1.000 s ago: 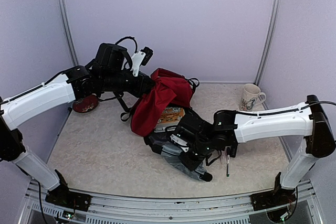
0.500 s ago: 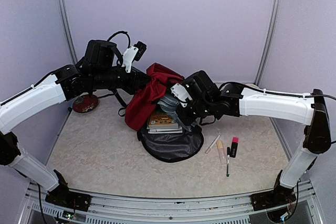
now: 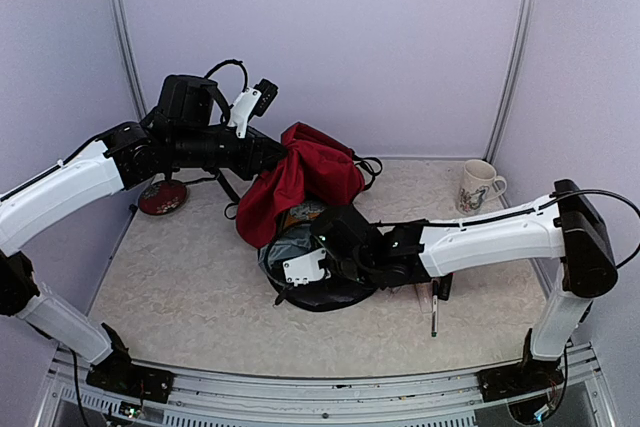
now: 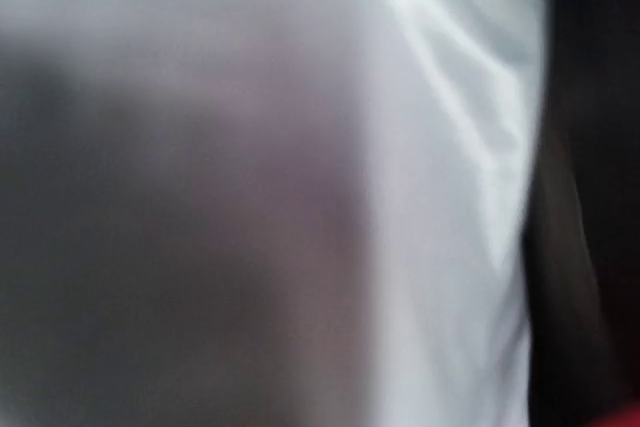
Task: Pack the student bag
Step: Place the pencil case in the largest pocket of the bag.
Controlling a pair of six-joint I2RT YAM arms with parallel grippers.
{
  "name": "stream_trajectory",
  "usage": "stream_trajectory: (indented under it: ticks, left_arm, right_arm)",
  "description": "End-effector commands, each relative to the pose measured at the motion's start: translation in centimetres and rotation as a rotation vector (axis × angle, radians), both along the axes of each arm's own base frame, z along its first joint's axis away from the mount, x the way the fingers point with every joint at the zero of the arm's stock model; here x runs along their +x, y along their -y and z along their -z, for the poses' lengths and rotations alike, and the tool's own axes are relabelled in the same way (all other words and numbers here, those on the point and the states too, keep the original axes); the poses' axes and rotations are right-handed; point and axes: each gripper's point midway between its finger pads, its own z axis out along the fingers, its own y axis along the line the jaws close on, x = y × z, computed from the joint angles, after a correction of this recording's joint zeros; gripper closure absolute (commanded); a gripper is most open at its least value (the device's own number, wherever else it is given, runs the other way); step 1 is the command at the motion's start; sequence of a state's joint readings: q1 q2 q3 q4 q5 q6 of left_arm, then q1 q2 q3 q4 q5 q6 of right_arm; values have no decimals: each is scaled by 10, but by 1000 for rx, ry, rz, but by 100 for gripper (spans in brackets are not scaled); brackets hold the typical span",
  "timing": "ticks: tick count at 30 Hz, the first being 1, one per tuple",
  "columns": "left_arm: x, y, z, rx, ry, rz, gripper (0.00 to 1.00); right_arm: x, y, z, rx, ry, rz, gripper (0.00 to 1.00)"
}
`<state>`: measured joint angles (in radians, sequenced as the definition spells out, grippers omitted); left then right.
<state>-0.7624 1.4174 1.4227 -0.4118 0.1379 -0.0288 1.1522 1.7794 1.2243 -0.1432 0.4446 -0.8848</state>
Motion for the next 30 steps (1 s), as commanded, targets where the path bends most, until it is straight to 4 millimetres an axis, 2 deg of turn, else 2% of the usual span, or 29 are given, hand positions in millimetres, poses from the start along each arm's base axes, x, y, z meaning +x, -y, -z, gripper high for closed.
stream_trajectory:
  ticks: [1, 4, 6, 9, 15, 20, 22, 24, 30]
  left_arm:
    - [-5, 2, -41, -99, 81, 38, 100]
    - [-6, 3, -41, -100, 75, 46, 100]
    - [-7, 4, -41, -99, 75, 52, 100]
    - [-8, 2, -42, -94, 85, 52, 100]
    - [-14, 1, -47, -98, 102, 79, 100]
    - [-24, 3, -53, -118, 116, 126, 100]
    - [-29, 7, -56, -133, 114, 159, 100]
    - [-33, 10, -55, -142, 105, 183, 100]
    - [-38, 23, -44, -133, 77, 219, 100]
  right_arm:
    - [-8, -39, -62, 39, 286, -135, 100]
    - [-17, -53, -67, 45, 301, -202, 100]
    - [-12, -56, -66, 43, 297, -218, 100]
    - [17, -44, -60, 21, 299, -179, 100]
    - [61, -15, -31, -48, 257, -109, 100]
    - [100, 17, -22, -30, 175, 28, 100]
    - [115, 27, -22, -12, 193, 86, 100]
    - [126, 29, -21, -12, 237, 129, 100]
    - [167, 16, -24, 30, 263, 289, 100]
